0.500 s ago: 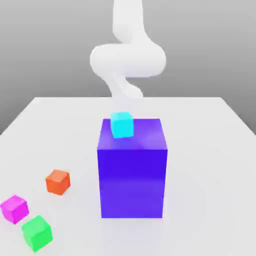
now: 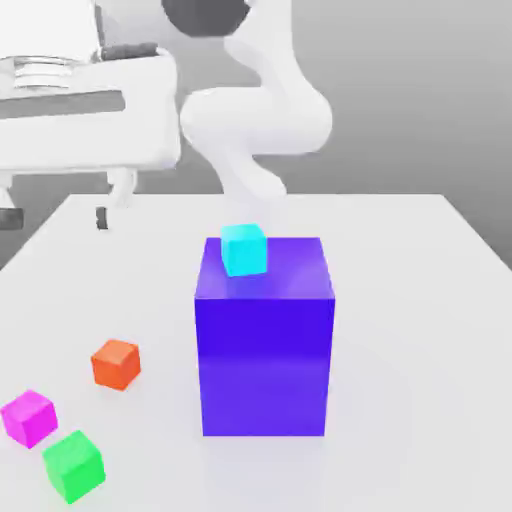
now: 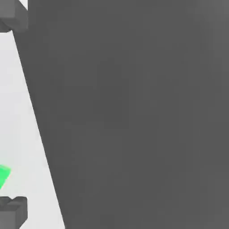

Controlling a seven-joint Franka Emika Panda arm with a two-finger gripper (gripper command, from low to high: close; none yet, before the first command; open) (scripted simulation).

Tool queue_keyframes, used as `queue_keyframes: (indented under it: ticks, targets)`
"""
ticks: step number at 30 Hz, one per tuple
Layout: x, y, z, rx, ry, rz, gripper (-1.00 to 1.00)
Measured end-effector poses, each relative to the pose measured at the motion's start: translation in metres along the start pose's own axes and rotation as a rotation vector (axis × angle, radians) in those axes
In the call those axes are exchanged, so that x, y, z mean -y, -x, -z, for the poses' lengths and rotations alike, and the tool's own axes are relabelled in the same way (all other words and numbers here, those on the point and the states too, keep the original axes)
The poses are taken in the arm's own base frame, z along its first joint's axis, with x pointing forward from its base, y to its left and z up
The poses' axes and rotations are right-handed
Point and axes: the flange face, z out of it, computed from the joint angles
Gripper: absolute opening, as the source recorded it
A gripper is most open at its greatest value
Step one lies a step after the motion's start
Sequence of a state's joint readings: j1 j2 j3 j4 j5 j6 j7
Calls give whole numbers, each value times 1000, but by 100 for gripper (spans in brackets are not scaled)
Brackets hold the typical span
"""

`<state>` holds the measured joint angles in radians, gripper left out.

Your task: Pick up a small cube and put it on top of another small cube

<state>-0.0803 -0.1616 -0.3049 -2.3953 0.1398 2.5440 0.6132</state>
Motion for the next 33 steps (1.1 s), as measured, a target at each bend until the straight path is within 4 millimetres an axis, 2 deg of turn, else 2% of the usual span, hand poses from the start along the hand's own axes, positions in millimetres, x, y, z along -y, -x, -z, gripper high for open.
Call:
queue_keyframes:
  ticks: [5,11,13,16,17,22,23,25,28,29,33]
  targets:
    - [-77,-29,-79,46,124,-117,0]
    - [-171,-32,-159,101,280,-214,0]
    - [-191,-31,-182,106,307,-229,0]
    - [-206,-26,-219,108,314,-233,0]
    - [-210,-24,-229,109,315,-234,-100]
    - [-210,-23,-229,110,315,-234,-100]
    - [-212,-22,-234,110,315,-235,-100]
    - [-208,-25,-222,109,315,-234,-100]
    - [-197,-30,-189,109,315,-234,-100]
    - [-190,-30,-179,111,313,-228,-100]
    - [-108,-9,-159,136,301,-95,-100]
